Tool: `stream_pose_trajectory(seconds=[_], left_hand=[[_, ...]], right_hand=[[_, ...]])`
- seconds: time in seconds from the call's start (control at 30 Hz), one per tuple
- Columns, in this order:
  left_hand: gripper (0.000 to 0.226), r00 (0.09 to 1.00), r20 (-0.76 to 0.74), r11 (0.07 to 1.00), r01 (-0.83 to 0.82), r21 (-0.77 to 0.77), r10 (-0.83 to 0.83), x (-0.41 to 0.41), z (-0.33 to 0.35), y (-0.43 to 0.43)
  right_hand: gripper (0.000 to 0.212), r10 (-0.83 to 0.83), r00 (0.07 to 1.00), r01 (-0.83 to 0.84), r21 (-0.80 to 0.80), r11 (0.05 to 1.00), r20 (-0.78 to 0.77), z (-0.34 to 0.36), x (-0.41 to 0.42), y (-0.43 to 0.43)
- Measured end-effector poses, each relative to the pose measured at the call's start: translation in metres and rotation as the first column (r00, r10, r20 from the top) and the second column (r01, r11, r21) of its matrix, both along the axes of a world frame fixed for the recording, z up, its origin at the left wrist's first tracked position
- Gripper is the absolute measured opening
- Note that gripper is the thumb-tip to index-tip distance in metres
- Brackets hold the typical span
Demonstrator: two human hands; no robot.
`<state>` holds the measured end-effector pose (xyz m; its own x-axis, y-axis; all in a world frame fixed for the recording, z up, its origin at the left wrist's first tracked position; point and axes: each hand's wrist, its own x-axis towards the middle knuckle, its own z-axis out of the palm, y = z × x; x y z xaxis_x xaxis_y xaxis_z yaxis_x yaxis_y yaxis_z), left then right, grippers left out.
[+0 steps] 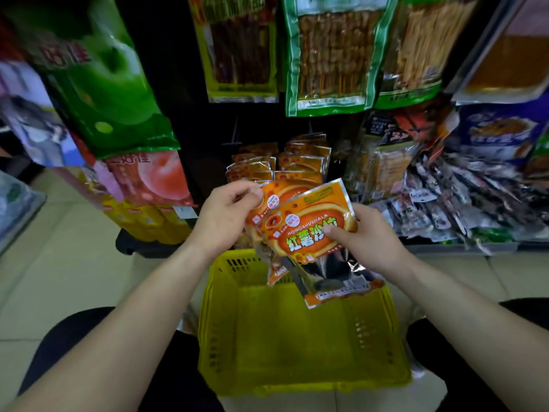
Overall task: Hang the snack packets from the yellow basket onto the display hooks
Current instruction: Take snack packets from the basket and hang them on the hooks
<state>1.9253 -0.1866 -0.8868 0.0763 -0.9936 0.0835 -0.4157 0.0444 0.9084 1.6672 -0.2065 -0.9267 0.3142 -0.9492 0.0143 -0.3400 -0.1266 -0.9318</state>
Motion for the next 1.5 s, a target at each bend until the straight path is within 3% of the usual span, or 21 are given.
stream_pose_trajectory(seconds=[0.13, 0.27, 0.37, 0.57, 0.67, 0.73, 0.83, 0.97, 1.03, 1.13, 1.33, 1.5], left_hand=[[0.019, 0.996, -0.091, 1.0, 0.01, 0.019, -0.008, -0.008, 0.002, -0.011], [0.021, 0.994, -0.108, 0.998, 0.037, 0.046, -0.032, -0.012, -0.004, -0.024], [0.021, 0.993, -0.109, 0.999, 0.038, 0.037, -0.034, -0.013, -0.007, -0.033], [0.013, 0.988, -0.155, 1.0, 0.019, 0.005, -0.018, -0.019, -0.011, -0.039], [0.027, 0.999, -0.032, 0.999, -0.008, -0.037, 0.007, -0.019, -0.015, -0.04], [0.025, 0.997, 0.042, 0.995, -0.069, -0.077, 0.072, -0.019, -0.016, -0.043], [0.017, 0.992, 0.003, 0.988, -0.129, -0.082, 0.129, -0.017, -0.016, -0.046], [0.012, 0.992, 0.024, 0.99, -0.121, -0.072, 0.123, -0.018, -0.013, -0.047], [0.009, 0.992, 0.033, 0.991, -0.12, -0.065, 0.122, -0.02, -0.012, -0.048], [0.008, 0.994, 0.052, 0.994, -0.094, -0.048, 0.096, -0.023, -0.01, -0.048], [0.015, 0.998, 0.056, 0.999, -0.039, -0.027, 0.041, -0.028, -0.004, -0.046], [0.018, 0.996, 0.085, 1.0, -0.003, -0.02, 0.005, -0.032, -0.005, -0.046]], right_hand=[[0.032, 0.055, 0.989, -0.058, 0.015, 0.998, 0.138, -0.005, 0.01, -0.018], [0.048, 0.009, 0.986, -0.013, 0.02, 1.0, 0.169, -0.013, 0.013, -0.033], [0.033, -0.002, 0.984, 0.003, -0.002, 1.0, 0.179, -0.008, 0.015, -0.045], [0.019, -0.117, 0.986, 0.117, 0.014, 0.993, 0.116, -0.006, 0.026, -0.055], [0.02, -0.149, 0.979, 0.144, 0.05, 0.988, 0.138, -0.005, 0.032, -0.058], [0.025, -0.155, 0.979, 0.151, 0.039, 0.988, 0.134, -0.003, 0.034, -0.059], [0.044, -0.192, 0.975, 0.191, 0.016, 0.981, 0.116, -0.003, 0.034, -0.062], [0.063, -0.197, 0.978, 0.19, -0.092, 0.977, -0.071, 0.001, 0.028, -0.063], [0.051, -0.175, 0.978, 0.159, -0.133, 0.978, -0.118, 0.004, 0.025, -0.064], [0.023, -0.158, 0.987, 0.153, -0.132, 0.979, -0.033, 0.008, 0.025, -0.064], [0.021, -0.142, 0.989, 0.146, -0.114, 0.983, 0.042, 0.014, 0.023, -0.063], [0.022, -0.183, 0.983, 0.183, -0.121, 0.976, 0.013, 0.014, 0.022, -0.064]])
